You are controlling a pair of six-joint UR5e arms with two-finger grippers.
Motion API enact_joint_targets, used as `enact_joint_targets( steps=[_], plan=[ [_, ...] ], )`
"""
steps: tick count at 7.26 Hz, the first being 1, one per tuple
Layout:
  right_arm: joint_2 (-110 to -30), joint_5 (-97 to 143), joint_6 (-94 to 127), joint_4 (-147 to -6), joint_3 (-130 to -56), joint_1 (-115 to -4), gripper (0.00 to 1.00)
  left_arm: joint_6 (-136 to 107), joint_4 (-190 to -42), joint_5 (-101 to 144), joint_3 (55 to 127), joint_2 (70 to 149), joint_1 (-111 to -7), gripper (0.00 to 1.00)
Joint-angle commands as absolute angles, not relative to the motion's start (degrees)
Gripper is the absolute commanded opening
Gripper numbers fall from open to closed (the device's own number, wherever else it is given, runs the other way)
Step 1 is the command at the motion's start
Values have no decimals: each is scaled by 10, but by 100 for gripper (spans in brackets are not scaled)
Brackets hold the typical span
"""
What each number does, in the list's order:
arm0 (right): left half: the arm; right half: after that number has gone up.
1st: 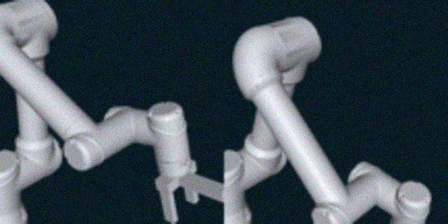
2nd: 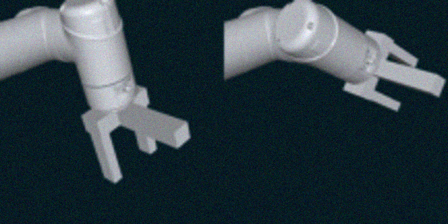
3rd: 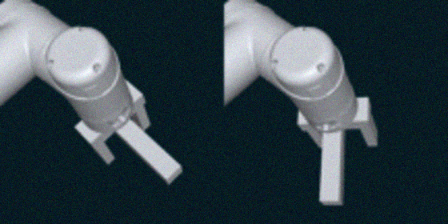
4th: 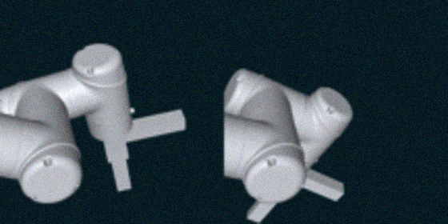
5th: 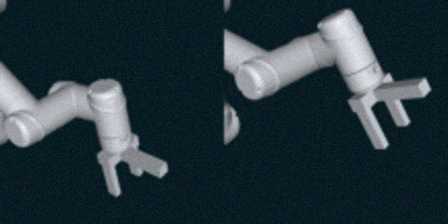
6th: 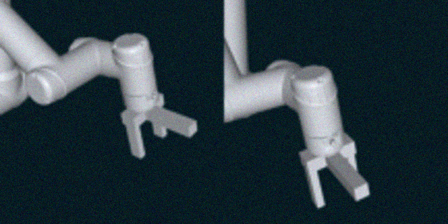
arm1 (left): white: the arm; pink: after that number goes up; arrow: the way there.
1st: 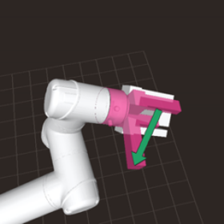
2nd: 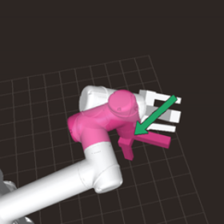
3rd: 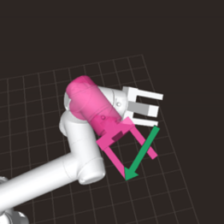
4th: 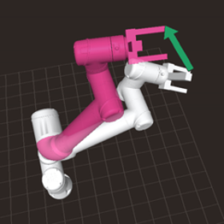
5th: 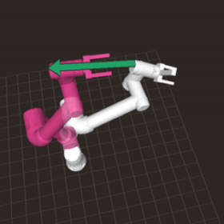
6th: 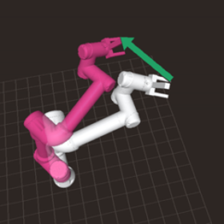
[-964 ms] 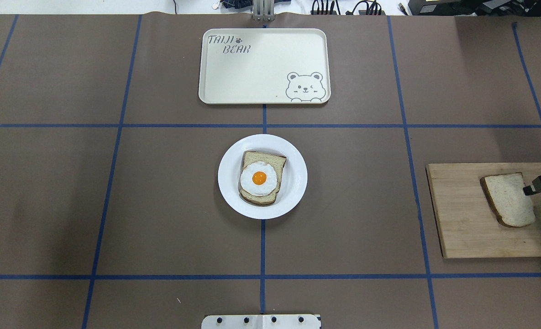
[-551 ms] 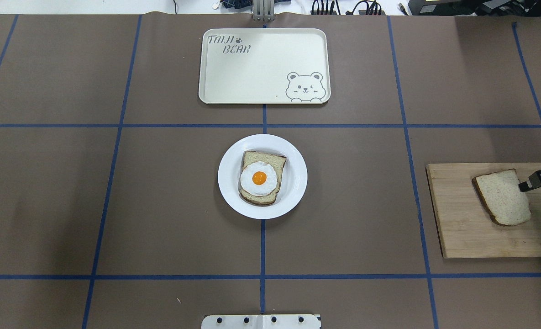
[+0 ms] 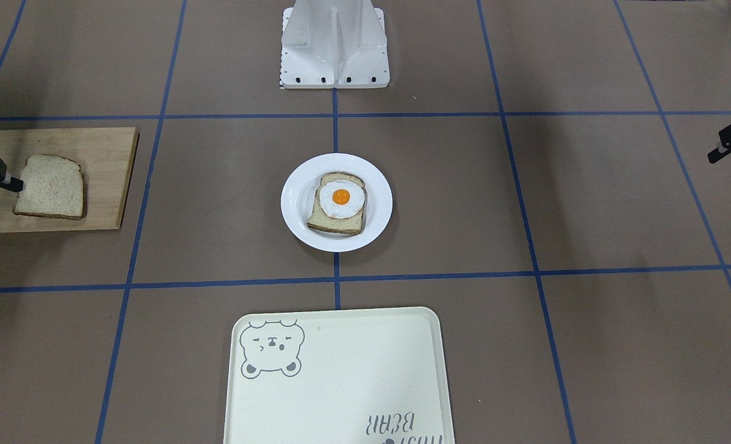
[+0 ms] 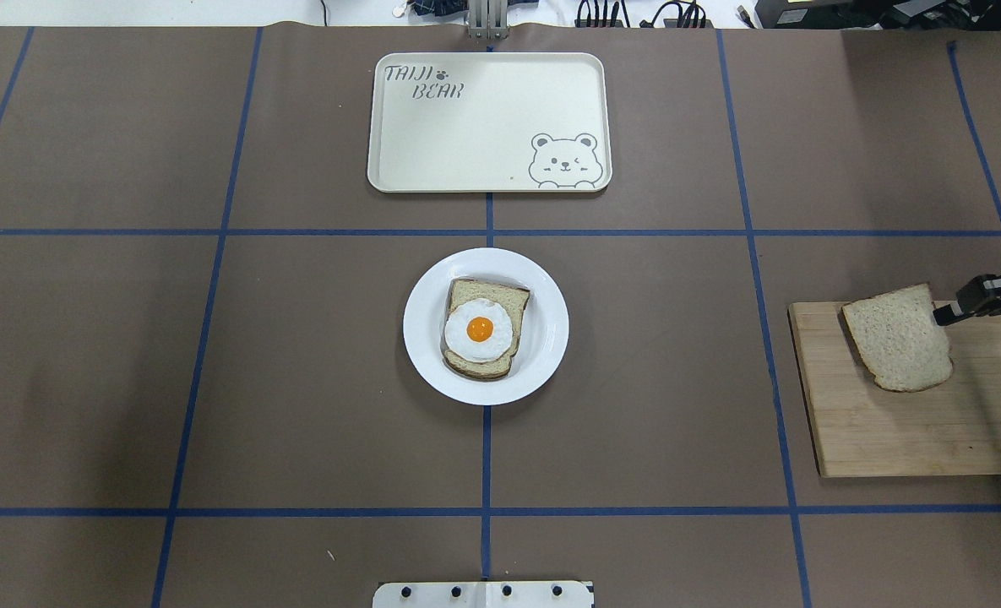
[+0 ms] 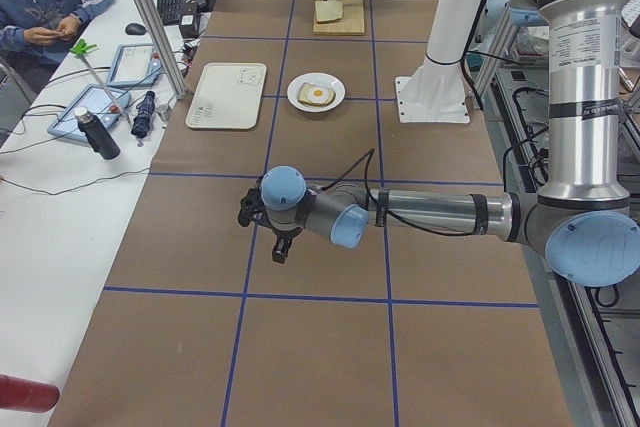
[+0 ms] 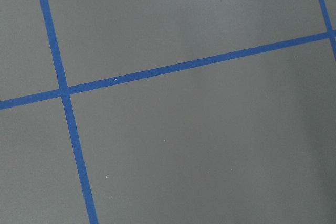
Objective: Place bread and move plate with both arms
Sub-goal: 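Close the right gripper on the bread edge and lift it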
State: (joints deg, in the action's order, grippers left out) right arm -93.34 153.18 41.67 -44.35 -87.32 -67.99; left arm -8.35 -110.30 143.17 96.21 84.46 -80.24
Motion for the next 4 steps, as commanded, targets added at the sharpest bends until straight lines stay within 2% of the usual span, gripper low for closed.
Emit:
enact_joint_targets(
  steps=[1,4],
  plan=[
    [-868,1562,526,-439,-874,-686,0,-83,-1103,1432,962,845,-802,98],
    [-762,1581,655,-440,-873,-644,0,-83,-1103,1432,962,845,-802,98]
  ],
)
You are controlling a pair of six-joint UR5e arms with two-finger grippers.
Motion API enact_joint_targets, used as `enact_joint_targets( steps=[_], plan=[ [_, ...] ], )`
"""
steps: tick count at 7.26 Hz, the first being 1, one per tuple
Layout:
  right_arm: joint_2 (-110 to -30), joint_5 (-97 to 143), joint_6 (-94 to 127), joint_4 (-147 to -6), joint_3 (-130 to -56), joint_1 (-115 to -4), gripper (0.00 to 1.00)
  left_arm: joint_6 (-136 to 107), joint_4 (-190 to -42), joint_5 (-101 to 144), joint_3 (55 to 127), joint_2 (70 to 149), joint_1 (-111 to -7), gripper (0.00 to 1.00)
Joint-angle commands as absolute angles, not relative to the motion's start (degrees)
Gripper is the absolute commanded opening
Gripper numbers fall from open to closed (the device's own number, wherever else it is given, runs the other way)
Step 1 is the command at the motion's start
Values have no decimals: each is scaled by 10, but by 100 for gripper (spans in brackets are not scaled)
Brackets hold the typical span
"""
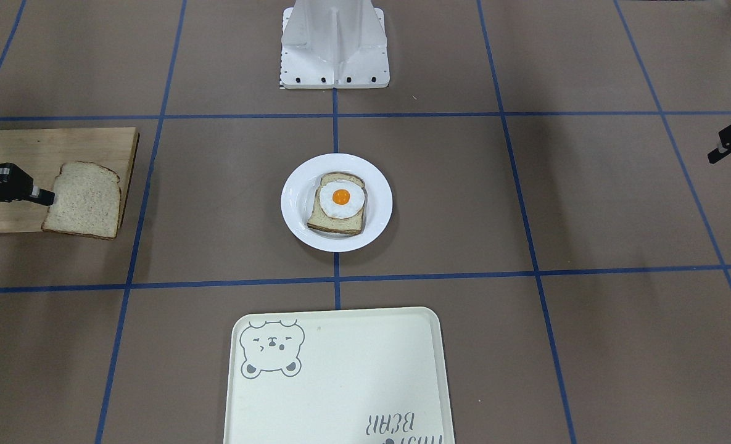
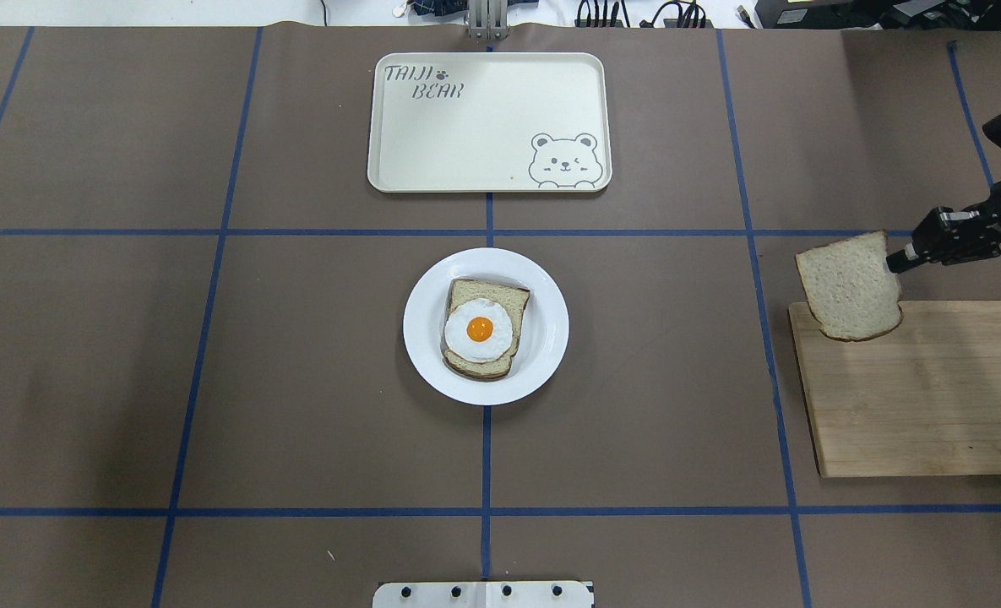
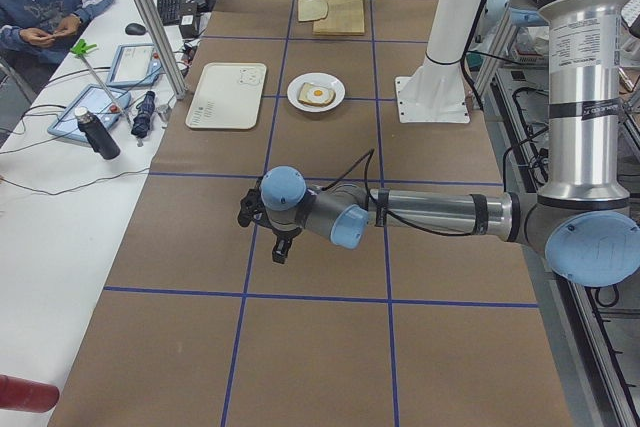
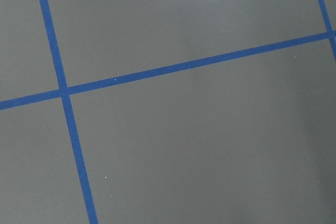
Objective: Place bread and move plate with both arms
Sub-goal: 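Carry the bread with the right gripper over the egg toast plate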
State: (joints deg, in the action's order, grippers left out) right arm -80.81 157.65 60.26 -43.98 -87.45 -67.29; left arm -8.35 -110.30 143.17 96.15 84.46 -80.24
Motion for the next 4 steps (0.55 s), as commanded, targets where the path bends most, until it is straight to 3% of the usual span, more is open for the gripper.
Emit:
enact_joint_targets(
  steps=[1,4],
  plan=[
    [-704,1578,710,-442,-866,-613,0,-83,-1103,1432,962,845,-802,98],
    [-586,1437,842,-443,-867,-479,0,-83,-1103,1432,961,845,-802,98]
  ],
)
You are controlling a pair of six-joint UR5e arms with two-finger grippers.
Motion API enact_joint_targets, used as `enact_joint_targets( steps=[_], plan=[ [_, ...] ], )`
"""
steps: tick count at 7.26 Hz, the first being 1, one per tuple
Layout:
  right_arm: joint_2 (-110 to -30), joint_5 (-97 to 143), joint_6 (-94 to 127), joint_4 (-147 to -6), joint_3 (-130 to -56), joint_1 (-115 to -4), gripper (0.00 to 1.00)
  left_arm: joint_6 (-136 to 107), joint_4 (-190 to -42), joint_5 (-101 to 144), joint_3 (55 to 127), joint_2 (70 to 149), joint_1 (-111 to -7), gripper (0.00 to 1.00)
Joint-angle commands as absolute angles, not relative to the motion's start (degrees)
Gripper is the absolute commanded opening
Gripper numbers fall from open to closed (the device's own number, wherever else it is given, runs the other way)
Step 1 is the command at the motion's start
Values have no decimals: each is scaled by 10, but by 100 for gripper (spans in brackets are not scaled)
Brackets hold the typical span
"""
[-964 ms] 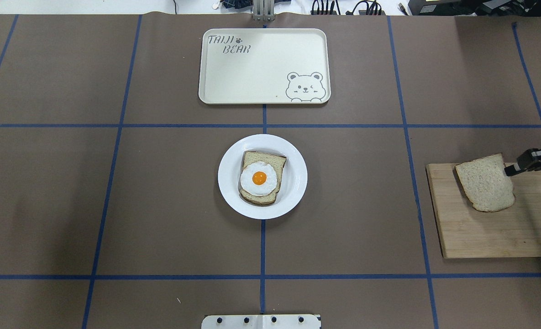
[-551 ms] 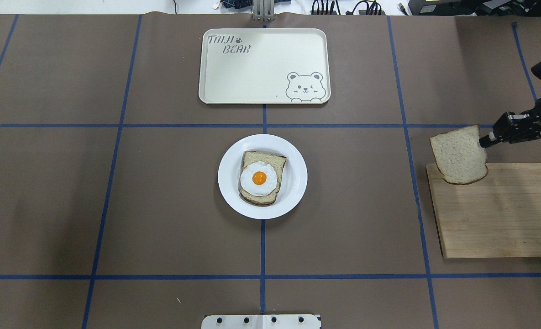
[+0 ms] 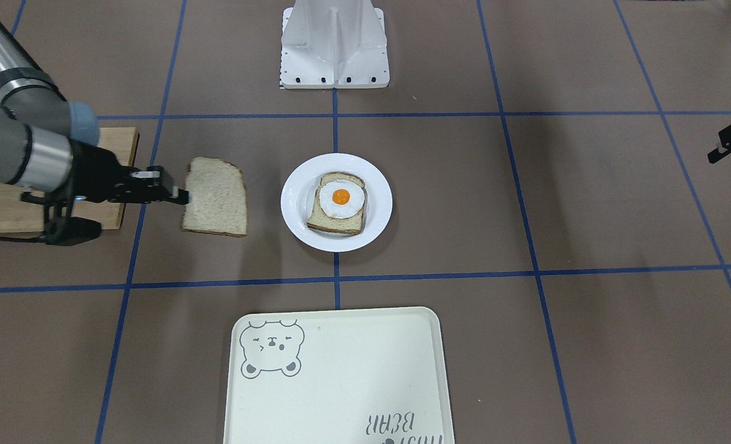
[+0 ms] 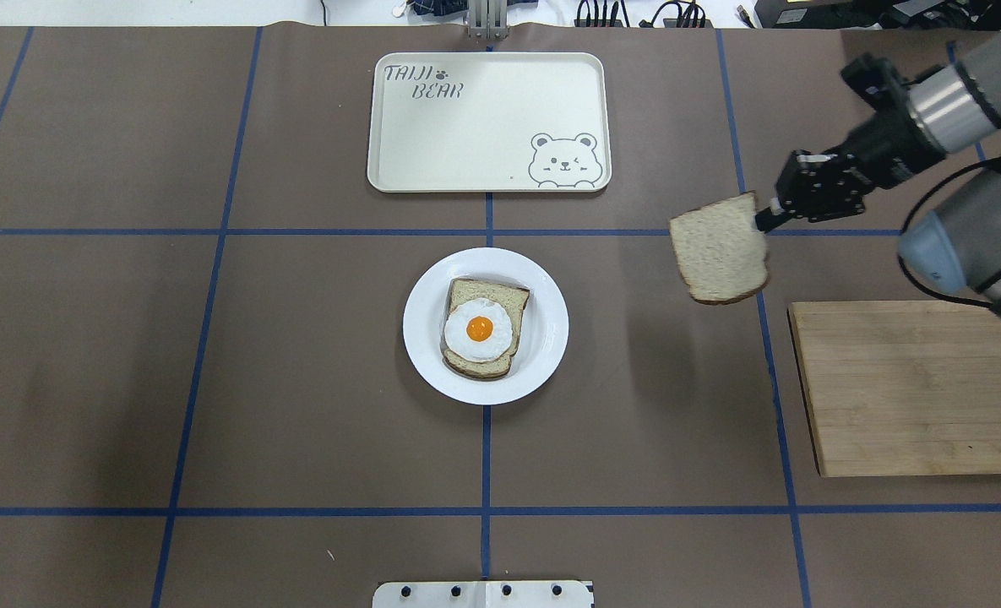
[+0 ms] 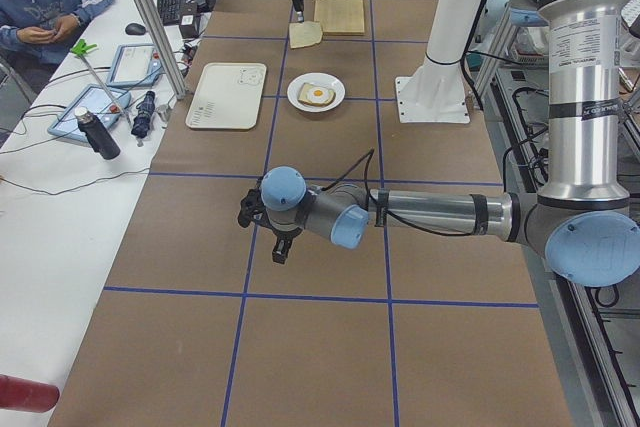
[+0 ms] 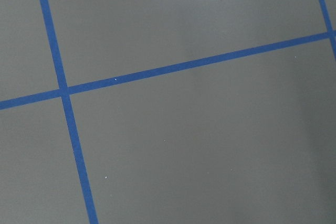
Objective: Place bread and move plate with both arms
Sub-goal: 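Carry the bread with the right gripper over the egg toast plate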
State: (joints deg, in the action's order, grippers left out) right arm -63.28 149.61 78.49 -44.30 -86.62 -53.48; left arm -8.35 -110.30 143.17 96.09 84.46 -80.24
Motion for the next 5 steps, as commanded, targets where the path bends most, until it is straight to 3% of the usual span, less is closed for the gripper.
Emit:
enact_joint_targets(
  steps=[1,5],
  plan=[
    [-560,1344,896,-439,-871,-419,0,-83,-1103,1433,962,845,-802,98],
    [-560,1204,948,-437,-874,-323,0,-83,-1103,1433,968,845,-802,98]
  ],
)
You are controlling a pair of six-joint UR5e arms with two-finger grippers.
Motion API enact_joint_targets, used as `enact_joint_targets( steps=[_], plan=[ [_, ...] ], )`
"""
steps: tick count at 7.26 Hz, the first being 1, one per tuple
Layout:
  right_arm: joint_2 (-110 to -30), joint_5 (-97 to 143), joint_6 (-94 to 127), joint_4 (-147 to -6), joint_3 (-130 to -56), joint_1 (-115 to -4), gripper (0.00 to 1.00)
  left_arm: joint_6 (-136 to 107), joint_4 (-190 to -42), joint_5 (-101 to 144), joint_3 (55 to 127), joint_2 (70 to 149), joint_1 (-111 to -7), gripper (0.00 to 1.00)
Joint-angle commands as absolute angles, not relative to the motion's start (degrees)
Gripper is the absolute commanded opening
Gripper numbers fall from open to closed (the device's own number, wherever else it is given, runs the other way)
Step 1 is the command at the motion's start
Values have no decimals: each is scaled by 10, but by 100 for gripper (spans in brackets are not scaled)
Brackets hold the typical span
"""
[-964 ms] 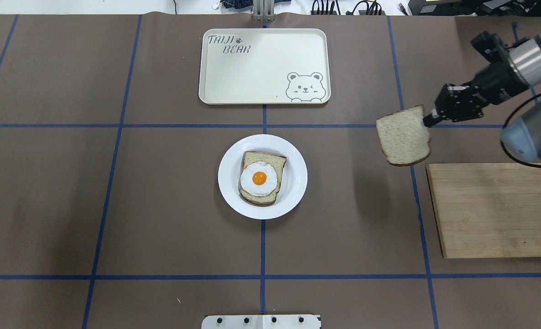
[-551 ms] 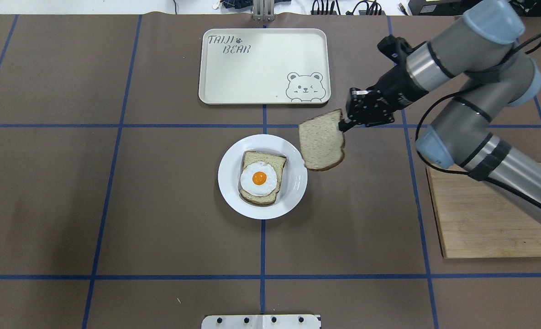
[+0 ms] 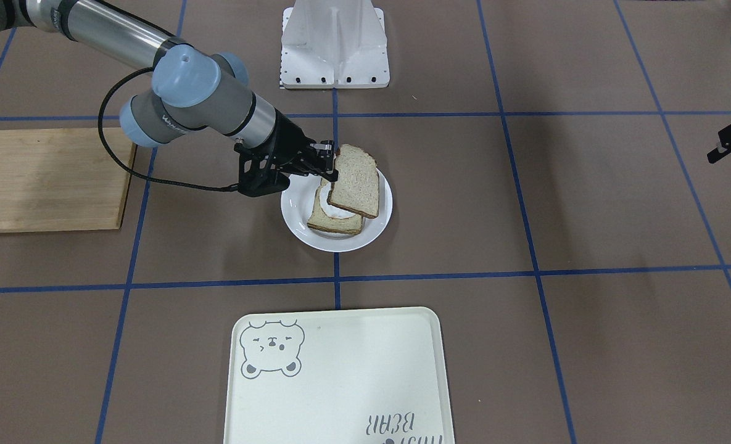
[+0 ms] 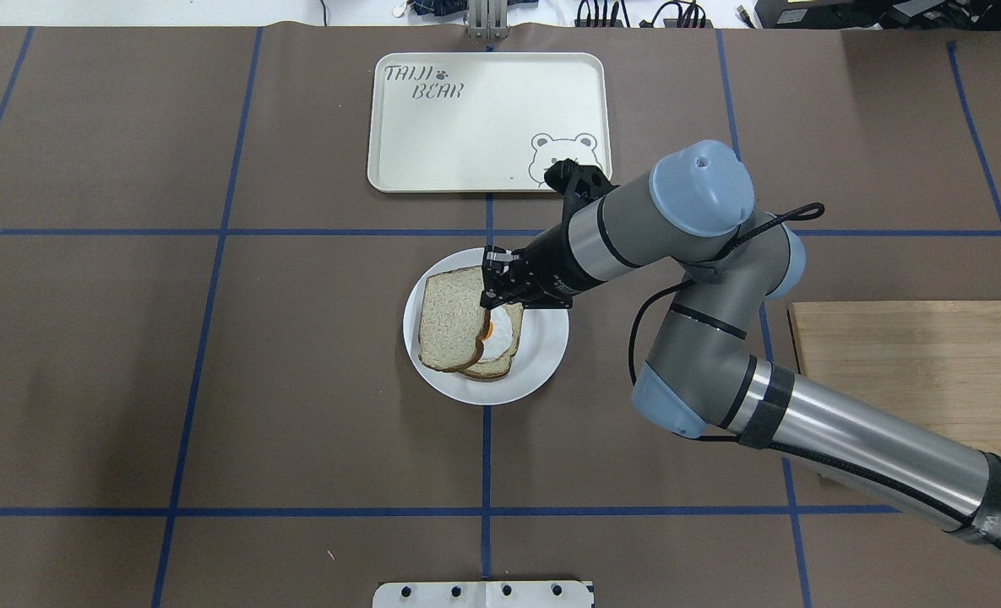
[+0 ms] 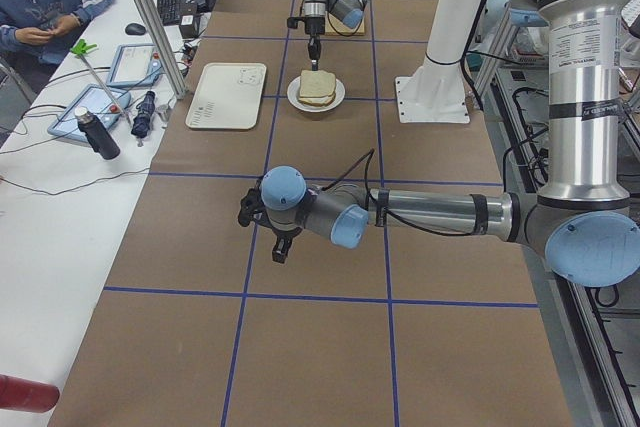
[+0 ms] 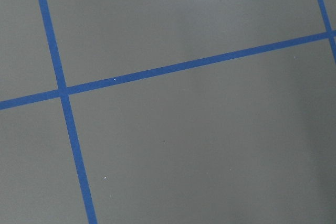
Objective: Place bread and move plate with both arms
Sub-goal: 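Carry the bread with the right gripper over the egg toast plate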
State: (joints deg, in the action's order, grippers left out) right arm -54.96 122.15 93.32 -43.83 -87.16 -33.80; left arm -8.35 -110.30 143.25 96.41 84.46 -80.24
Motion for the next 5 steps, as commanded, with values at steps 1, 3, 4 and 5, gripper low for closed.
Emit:
enact_joint_targets(
  steps=[1,3,4,5],
  plan=[
    [-570,1198,948,-436,-881,-319,0,-83,-1102,1433,969,845,-802,98],
    [-574,1183,946,-435,-881,-317,0,-83,-1102,1433,969,845,-802,98],
    [-576,1182,943,-428,-881,-318,0,-83,-1102,1433,969,845,-802,98],
    [-580,1181,943,-428,-881,-319,0,-83,-1102,1433,971,845,-802,98]
  ],
)
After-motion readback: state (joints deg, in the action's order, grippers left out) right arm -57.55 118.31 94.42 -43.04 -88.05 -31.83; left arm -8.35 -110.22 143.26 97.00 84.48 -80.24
